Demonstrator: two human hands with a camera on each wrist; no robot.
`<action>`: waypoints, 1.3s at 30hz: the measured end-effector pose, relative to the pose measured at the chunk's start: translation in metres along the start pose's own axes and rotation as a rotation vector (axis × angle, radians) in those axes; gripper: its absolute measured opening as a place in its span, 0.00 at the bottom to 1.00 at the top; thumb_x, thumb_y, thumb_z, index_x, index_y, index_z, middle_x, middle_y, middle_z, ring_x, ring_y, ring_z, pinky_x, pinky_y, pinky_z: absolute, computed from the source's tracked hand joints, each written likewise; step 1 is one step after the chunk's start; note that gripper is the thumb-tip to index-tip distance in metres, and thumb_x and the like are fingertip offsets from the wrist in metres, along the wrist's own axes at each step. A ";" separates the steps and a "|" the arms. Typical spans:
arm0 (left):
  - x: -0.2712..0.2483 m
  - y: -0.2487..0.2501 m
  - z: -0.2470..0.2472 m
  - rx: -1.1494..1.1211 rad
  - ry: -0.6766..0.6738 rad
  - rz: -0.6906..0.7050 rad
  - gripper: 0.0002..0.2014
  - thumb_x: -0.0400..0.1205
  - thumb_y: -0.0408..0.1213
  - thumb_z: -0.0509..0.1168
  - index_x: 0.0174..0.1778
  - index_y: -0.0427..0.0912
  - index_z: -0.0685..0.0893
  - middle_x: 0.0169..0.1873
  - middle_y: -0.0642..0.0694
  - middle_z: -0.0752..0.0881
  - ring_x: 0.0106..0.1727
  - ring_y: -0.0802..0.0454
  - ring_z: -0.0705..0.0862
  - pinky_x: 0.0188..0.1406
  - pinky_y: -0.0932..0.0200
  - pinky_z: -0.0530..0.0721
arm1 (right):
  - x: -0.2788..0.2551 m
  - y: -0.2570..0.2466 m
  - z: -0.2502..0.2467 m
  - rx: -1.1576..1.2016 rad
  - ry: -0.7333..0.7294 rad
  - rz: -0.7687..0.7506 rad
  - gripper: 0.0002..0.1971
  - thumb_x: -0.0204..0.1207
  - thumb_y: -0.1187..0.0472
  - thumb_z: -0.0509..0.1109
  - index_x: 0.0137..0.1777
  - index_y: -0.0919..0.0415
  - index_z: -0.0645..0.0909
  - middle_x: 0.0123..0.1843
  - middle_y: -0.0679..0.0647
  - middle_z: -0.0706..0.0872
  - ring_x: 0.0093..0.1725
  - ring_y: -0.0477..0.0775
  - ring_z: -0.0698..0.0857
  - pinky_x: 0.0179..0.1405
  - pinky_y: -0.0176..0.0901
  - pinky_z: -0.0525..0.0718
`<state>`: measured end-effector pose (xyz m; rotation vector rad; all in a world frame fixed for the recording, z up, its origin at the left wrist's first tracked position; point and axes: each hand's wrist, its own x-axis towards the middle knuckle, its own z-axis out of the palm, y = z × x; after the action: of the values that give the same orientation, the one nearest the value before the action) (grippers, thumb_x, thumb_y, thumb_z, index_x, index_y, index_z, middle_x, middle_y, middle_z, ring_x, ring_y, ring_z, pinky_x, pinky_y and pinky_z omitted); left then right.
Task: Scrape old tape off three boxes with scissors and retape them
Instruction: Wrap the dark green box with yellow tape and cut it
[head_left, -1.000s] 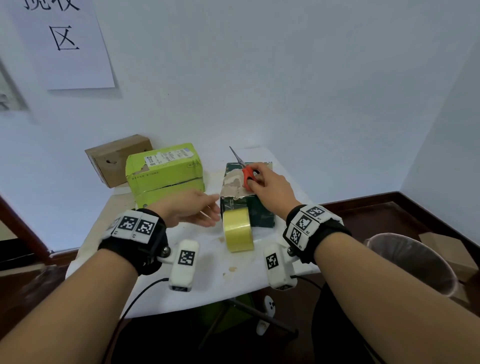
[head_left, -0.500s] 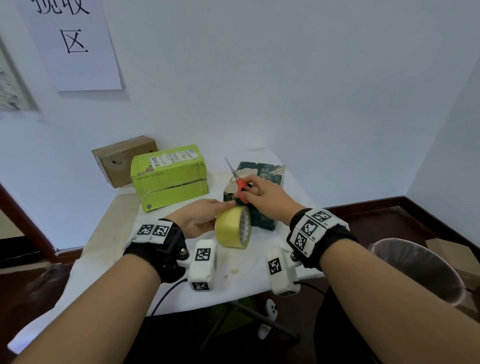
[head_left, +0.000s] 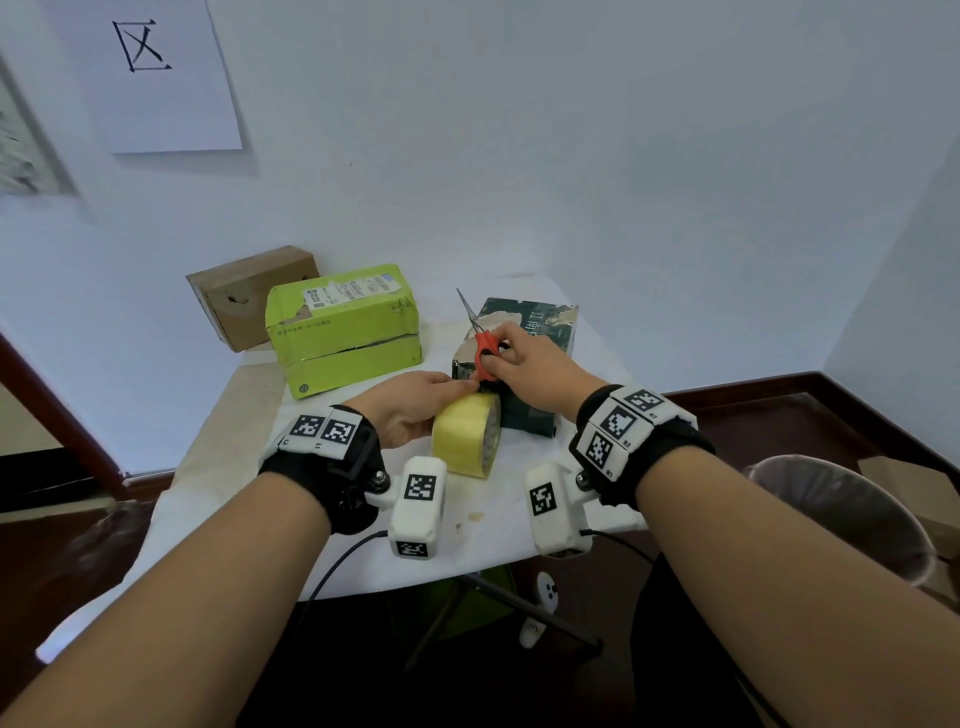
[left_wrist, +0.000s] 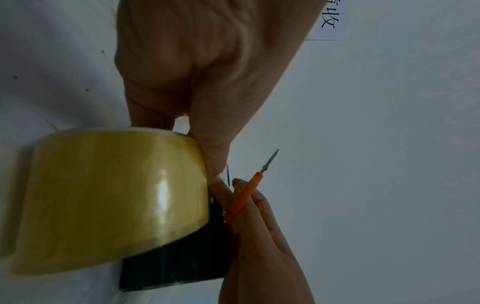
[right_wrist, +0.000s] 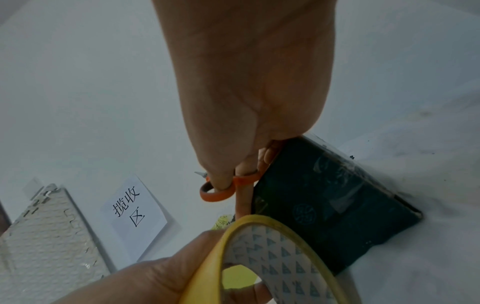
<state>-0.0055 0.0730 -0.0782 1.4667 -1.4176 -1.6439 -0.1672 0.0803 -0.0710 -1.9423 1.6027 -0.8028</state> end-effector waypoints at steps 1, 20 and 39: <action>0.000 0.002 -0.001 0.008 -0.008 -0.003 0.15 0.84 0.42 0.66 0.59 0.35 0.81 0.50 0.41 0.88 0.45 0.52 0.86 0.48 0.61 0.86 | 0.001 0.001 0.001 0.002 -0.001 0.001 0.14 0.82 0.51 0.62 0.63 0.56 0.73 0.44 0.55 0.89 0.44 0.54 0.81 0.44 0.45 0.75; -0.008 -0.002 -0.001 -0.154 -0.025 -0.118 0.08 0.85 0.33 0.64 0.54 0.31 0.81 0.38 0.37 0.88 0.31 0.47 0.88 0.30 0.56 0.89 | 0.005 0.005 0.002 0.056 -0.011 0.010 0.13 0.82 0.52 0.62 0.62 0.56 0.73 0.49 0.54 0.91 0.30 0.42 0.74 0.34 0.39 0.70; -0.005 -0.006 0.000 -0.165 -0.006 -0.116 0.09 0.83 0.35 0.66 0.56 0.36 0.83 0.37 0.38 0.89 0.30 0.47 0.88 0.27 0.56 0.87 | -0.023 -0.013 -0.062 -0.054 -0.704 0.541 0.23 0.75 0.33 0.62 0.43 0.55 0.76 0.32 0.51 0.76 0.28 0.48 0.72 0.31 0.38 0.69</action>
<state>-0.0022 0.0795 -0.0819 1.4736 -1.1878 -1.7906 -0.2059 0.1054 -0.0213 -1.4530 1.5619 0.1384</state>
